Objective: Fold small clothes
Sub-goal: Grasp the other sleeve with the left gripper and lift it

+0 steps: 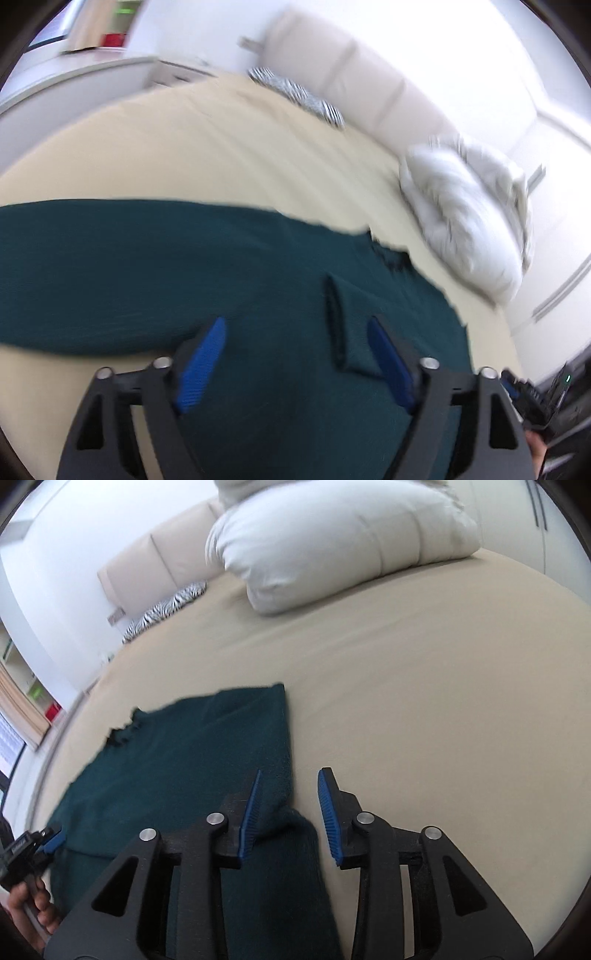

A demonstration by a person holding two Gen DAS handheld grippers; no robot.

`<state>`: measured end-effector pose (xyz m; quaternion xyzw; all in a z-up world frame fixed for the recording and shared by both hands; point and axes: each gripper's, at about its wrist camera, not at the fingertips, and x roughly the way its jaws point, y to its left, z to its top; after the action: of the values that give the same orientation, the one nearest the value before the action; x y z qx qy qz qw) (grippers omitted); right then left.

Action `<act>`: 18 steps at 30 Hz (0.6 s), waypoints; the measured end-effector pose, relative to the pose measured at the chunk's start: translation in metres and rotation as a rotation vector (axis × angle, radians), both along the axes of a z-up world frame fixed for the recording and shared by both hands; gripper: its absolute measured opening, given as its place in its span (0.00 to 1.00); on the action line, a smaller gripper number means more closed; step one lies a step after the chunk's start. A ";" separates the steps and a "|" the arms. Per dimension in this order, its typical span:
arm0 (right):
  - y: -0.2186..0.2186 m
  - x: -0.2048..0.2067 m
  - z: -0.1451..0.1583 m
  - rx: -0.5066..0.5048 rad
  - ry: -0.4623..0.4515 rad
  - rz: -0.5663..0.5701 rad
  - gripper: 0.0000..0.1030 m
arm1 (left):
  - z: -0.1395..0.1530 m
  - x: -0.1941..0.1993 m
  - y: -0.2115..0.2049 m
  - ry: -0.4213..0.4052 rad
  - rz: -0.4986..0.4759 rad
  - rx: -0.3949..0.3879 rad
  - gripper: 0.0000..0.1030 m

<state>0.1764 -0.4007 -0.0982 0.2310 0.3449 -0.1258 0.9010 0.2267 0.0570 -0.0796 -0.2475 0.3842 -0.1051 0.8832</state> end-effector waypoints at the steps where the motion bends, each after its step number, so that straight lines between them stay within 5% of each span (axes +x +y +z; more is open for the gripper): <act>1: 0.007 -0.011 0.009 0.012 -0.026 0.015 0.33 | 0.003 -0.013 0.022 -0.004 0.034 -0.040 0.80; 9: 0.081 -0.065 0.038 0.142 -0.101 0.195 0.59 | -0.028 -0.106 0.196 0.074 0.450 -0.288 0.79; 16: 0.152 -0.077 0.038 0.203 -0.079 0.318 0.61 | -0.057 -0.137 0.256 0.055 0.644 -0.540 0.78; 18: 0.161 -0.079 0.038 0.214 -0.078 0.328 0.61 | -0.060 -0.130 0.263 0.052 0.667 -0.554 0.76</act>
<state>0.0974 -0.2394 -0.0604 0.2709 0.3544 0.0692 0.8923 0.0965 0.3197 -0.1399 -0.5883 0.2627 0.0933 0.7591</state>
